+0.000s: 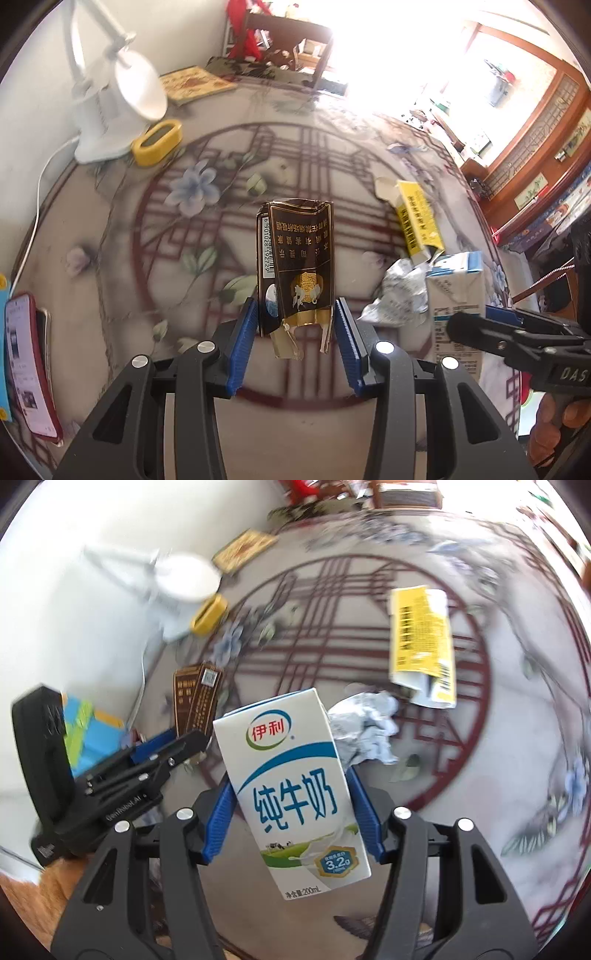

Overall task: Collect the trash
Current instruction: 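Lift the milk carton and brown pack and carry them toward the red bin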

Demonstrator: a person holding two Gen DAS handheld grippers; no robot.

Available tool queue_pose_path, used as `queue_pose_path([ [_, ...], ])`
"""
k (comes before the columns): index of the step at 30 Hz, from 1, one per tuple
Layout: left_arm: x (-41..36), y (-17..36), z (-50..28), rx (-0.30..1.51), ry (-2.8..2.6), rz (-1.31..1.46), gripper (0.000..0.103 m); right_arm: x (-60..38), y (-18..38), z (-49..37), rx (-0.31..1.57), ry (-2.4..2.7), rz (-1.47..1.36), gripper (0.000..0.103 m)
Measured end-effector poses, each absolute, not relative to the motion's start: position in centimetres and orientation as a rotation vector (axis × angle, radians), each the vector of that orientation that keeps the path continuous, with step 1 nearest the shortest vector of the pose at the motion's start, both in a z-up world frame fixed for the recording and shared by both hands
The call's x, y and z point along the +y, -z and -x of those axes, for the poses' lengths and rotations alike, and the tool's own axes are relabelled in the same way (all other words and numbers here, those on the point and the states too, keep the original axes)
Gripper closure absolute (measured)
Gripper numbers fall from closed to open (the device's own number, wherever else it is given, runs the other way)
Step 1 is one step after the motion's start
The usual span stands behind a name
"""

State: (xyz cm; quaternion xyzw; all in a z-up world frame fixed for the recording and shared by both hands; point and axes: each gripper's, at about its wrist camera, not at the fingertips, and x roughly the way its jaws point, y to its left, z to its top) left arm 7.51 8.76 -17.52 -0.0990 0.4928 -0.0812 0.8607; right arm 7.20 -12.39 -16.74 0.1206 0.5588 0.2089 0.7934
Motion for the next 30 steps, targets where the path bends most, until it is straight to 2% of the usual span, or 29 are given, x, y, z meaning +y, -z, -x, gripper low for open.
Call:
queue_pose_path([
  [15,2.0,11.8,-8.7,0.925,0.255,0.096,0.063,-20.4,11.3,-5.0,0.984,-0.368,-0.403,0.046],
  [30,-3.1,9.3,-7.2,0.884,0.295,0.033,0.063,-25.5,9.3,-2.9,0.891,-0.342,-0.474,0.046],
])
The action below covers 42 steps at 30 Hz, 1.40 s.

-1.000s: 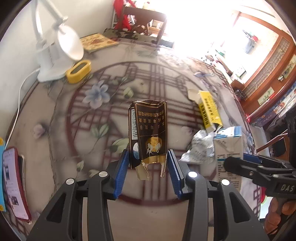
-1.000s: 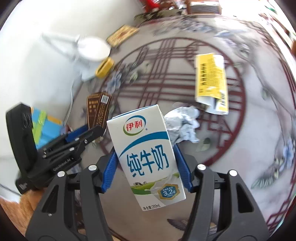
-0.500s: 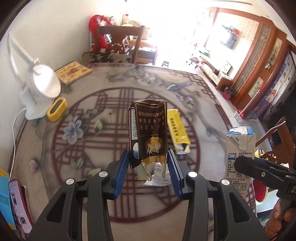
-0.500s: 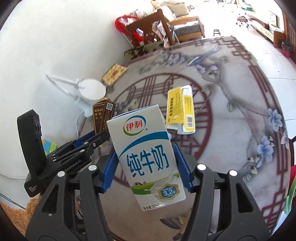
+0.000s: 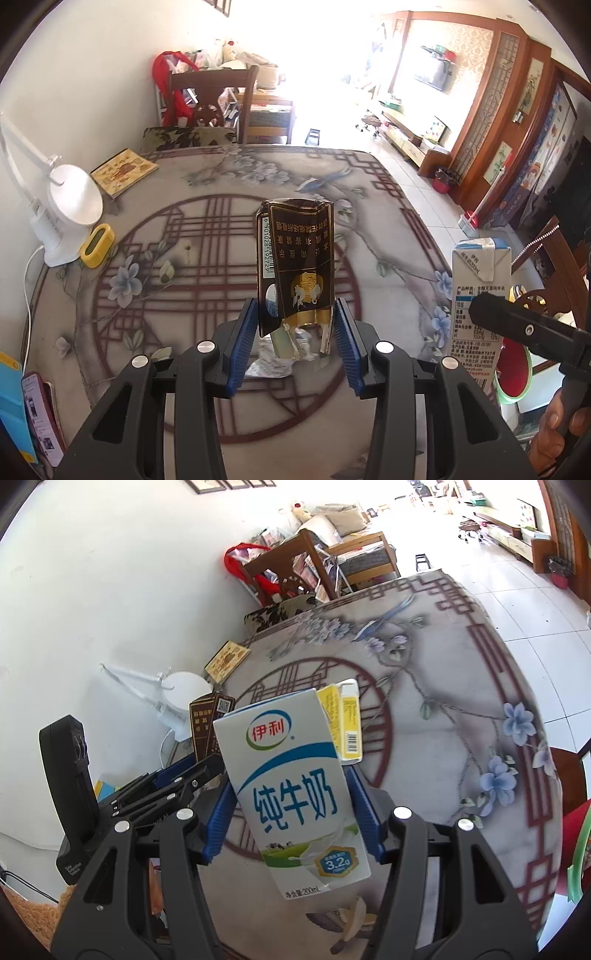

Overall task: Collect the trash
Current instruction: 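Lift the milk carton and brown pack and carry them toward the red bin, then lower the milk carton and brown pack over the red bin and open both tools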

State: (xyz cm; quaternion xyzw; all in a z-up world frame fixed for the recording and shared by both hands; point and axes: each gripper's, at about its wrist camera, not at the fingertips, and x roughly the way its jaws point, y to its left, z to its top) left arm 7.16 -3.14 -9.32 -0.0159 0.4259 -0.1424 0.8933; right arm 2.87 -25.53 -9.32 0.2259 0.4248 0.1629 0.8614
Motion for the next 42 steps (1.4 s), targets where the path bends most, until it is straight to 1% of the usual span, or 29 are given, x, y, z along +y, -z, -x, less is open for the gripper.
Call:
queue_pose_path([
  [23,-11.9,8.0,-5.1,0.866,0.413,-0.045,0.063,-33.7,8.1,1.5,0.822,-0.226,-0.546,0.046],
  [42,-21.7,7.5,-2.7,0.860,0.539,-0.112,0.063,-43.0,8.3,6.0,0.771,-0.104,-0.608,0.046],
])
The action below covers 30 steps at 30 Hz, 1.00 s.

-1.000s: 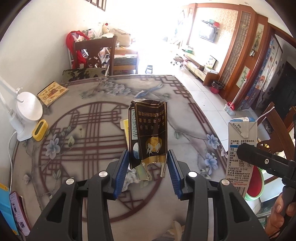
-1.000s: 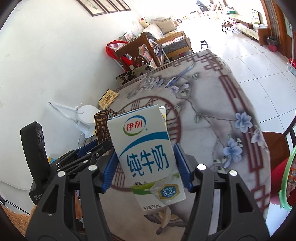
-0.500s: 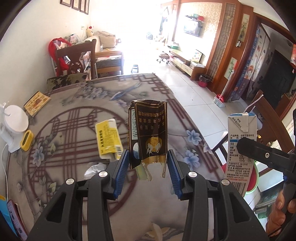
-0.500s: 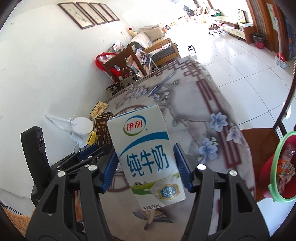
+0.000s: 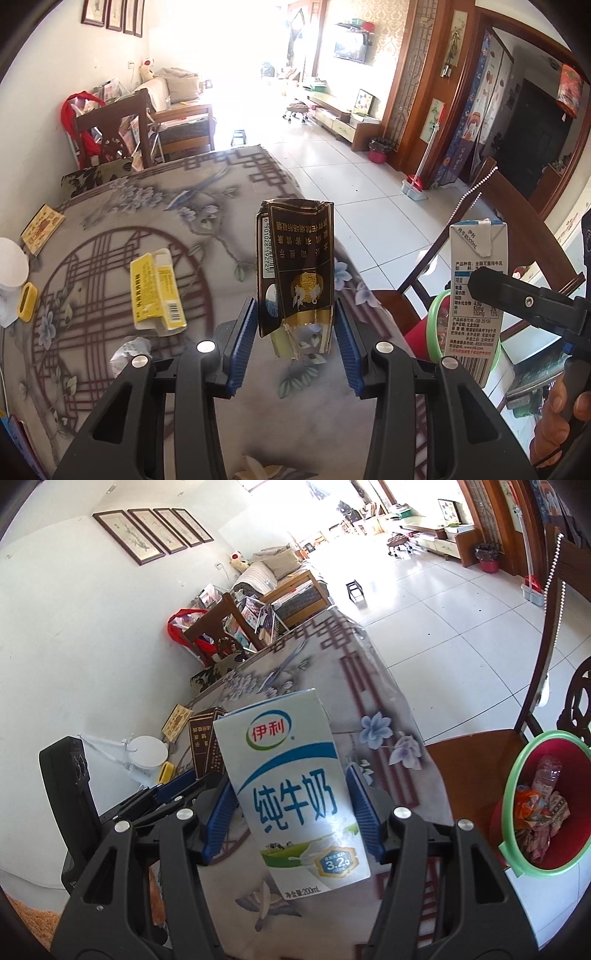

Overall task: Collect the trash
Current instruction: 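Lower the milk carton and brown pack over the red bin and open both tools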

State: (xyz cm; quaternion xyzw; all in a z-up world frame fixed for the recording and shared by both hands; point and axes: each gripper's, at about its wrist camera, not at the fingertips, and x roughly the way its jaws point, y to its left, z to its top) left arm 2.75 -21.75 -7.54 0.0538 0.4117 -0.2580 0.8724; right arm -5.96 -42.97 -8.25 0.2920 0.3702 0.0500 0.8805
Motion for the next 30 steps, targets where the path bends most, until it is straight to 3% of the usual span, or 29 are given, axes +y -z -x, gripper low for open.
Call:
queue_pose_path([
  [30,-33.5,8.1,-0.9,0.875,0.640,-0.193,0.063,-54.0,9.8,10.1,0.736,0.025,-0.698,0.046],
])
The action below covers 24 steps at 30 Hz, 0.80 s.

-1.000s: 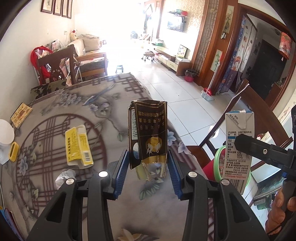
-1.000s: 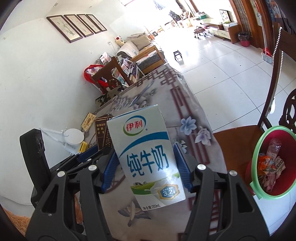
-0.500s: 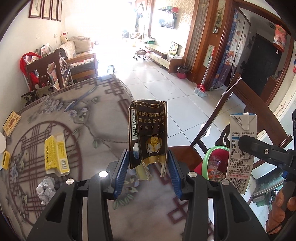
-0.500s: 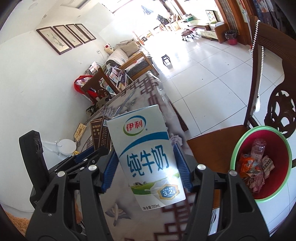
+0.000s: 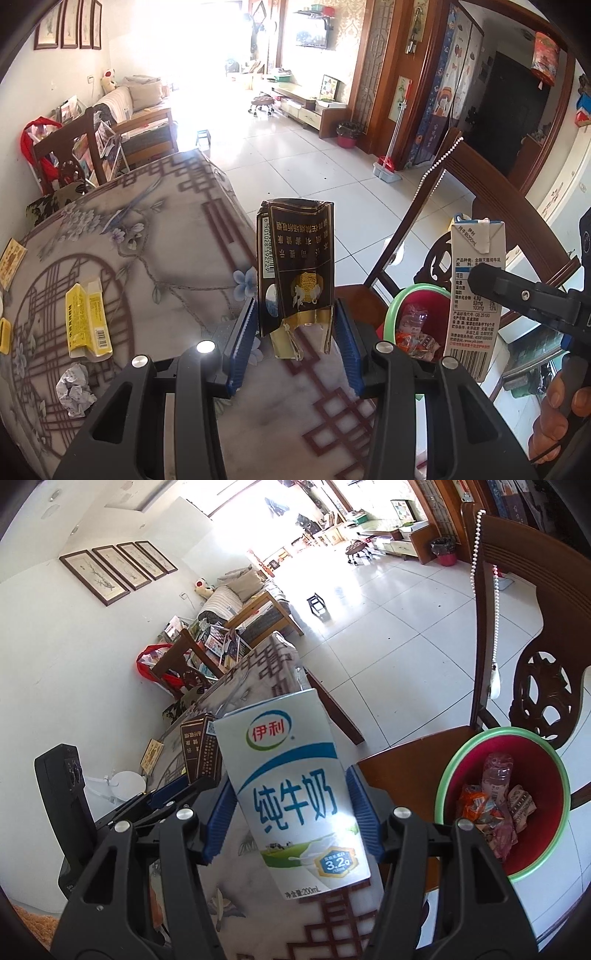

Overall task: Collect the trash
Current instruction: 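Lower the milk carton and brown pack over the red bin and open both tools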

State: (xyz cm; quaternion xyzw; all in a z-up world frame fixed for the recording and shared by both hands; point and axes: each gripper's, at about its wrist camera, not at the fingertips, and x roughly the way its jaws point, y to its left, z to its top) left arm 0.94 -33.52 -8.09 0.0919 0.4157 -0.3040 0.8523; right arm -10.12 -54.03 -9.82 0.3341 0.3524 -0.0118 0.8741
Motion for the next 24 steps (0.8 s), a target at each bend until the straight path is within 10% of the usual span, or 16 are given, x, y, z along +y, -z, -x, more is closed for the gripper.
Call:
queue_pose_path([
  [24,-42.7,9.3,2.3,0.901,0.819,-0.302,0.063,-62.7,13.0,16.3,0.723,0.267,-0.812,0.046],
])
